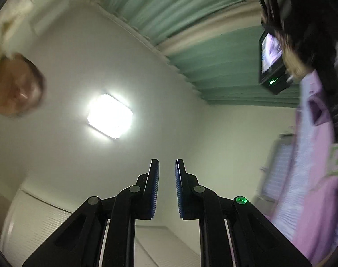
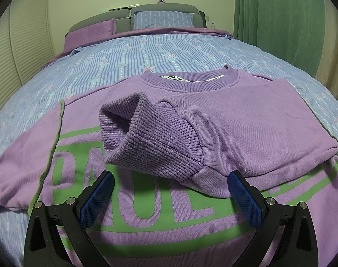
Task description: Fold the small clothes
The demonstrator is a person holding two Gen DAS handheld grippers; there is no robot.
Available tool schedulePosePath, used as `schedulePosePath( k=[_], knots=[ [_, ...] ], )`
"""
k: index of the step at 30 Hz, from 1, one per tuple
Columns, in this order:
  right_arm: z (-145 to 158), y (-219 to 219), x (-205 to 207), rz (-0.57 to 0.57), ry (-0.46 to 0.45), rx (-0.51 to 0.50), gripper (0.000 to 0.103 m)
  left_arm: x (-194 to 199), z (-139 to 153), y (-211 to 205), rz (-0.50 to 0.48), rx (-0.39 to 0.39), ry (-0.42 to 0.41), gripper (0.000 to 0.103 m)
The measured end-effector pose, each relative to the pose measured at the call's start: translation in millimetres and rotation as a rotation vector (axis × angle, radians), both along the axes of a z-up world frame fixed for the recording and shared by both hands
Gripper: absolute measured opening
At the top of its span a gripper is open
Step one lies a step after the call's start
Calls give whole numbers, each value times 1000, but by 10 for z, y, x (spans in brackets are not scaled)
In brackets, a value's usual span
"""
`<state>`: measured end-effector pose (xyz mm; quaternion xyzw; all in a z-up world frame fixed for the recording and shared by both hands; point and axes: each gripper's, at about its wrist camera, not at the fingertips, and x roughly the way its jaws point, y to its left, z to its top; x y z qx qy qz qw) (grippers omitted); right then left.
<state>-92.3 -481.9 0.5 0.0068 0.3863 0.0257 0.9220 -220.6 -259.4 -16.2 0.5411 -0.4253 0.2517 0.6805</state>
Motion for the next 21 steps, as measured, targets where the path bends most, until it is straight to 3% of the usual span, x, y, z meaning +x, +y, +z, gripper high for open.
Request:
schedulePosePath(
  k=[3,6,7,9,11,18,21],
  knots=[
    [0,1,0,0,0,0,103,145,-150,34,-114,64,-127,16],
    [-1,-2,0,0,0,0,103,231,-327,97,-250,102,-10,16],
    [-1,-4,2,0,0,1,103,235,-399,135,-293,119,63,16],
    [-1,2,-1,0,-1,0,103,248,-448,157,-312,147,156,16],
    [-1,0,2,0,0,-4,103,234,-451,138,-287,167,192,16],
    [11,4,5,0,0,-3,103,167,-547,38,-300,160,58,16],
    [9,5,2,0,0,-4,103,73,-610,93,-344,102,-84,16]
  ],
)
